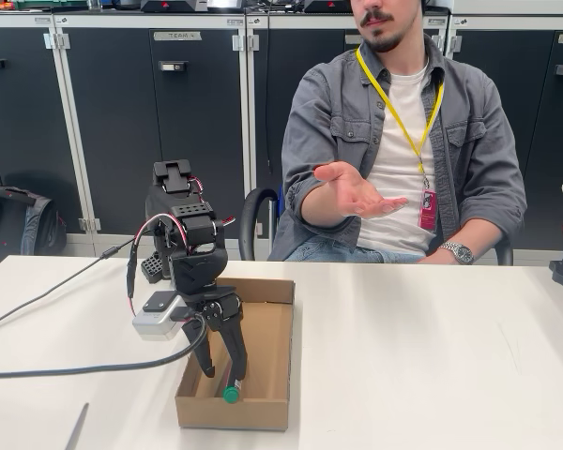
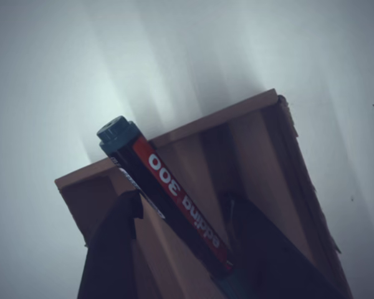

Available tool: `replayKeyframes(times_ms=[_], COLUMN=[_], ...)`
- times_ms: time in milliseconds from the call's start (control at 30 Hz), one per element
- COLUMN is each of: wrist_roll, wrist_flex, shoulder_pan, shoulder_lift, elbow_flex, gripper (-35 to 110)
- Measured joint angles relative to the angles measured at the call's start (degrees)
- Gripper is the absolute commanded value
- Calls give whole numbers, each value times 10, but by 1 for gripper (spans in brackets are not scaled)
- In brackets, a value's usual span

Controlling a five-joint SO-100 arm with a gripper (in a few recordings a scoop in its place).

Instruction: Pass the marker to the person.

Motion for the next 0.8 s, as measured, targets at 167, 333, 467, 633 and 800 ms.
replayKeyframes(times_ms=[167,333,467,633,800], wrist_roll=[0,0,0,0,0], wrist_flex=[-7,-12,-14,-14,-14], shoulder_pan=[0,0,0,0,0], shoulder_lift=[-9,-9,-9,-9,-9], elbow_flex=[-1,-2,-2,-2,-1], gripper=[27,25,20,11,4])
